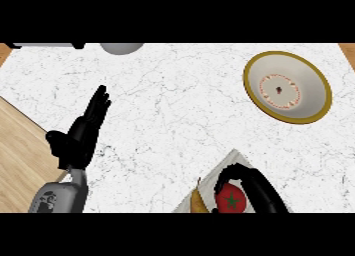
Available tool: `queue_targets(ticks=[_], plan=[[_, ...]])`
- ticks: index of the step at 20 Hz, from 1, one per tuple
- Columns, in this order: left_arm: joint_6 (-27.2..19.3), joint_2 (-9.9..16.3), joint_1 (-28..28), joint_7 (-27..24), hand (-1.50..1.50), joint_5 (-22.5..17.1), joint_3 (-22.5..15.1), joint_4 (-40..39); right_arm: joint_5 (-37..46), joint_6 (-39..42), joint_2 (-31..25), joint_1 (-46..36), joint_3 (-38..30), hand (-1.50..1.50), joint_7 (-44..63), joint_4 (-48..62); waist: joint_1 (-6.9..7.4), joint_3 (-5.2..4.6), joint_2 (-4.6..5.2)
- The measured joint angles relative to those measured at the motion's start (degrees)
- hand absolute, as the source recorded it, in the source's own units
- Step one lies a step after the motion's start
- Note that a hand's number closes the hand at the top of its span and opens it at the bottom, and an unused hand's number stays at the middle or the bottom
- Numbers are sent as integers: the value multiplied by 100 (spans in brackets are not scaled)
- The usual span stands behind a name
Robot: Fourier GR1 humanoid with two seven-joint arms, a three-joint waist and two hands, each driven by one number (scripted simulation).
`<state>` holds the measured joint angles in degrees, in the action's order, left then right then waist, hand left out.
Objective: Pick the tomato from the placemat and place it in the bowl
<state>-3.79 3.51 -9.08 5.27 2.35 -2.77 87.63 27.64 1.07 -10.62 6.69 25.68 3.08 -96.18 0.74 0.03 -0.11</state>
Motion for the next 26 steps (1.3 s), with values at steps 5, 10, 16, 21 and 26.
queue_targets(ticks=[5,10,16,21,26], plan=[[3,15,-35,2,0,15,2,-13,-892,1442,-960,-74,281,150,-1510,-609,-4,17,-6],[-72,-17,51,-9,0,34,18,52,-2034,2429,-2080,-72,-638,150,-3110,-1281,-145,15,-18],[-18,77,158,-38,0,-17,115,107,-3498,2939,-3277,189,-2482,150,-3812,-1832,-223,1,-21],[-35,26,200,75,0,56,0,271,-4518,3180,-3921,196,-3769,150,-3487,-1811,-164,-4,-12],[-26,8,203,146,0,100,-36,352,-5618,3368,-4245,-321,-4275,150,-2513,-1866,-102,-7,0]])
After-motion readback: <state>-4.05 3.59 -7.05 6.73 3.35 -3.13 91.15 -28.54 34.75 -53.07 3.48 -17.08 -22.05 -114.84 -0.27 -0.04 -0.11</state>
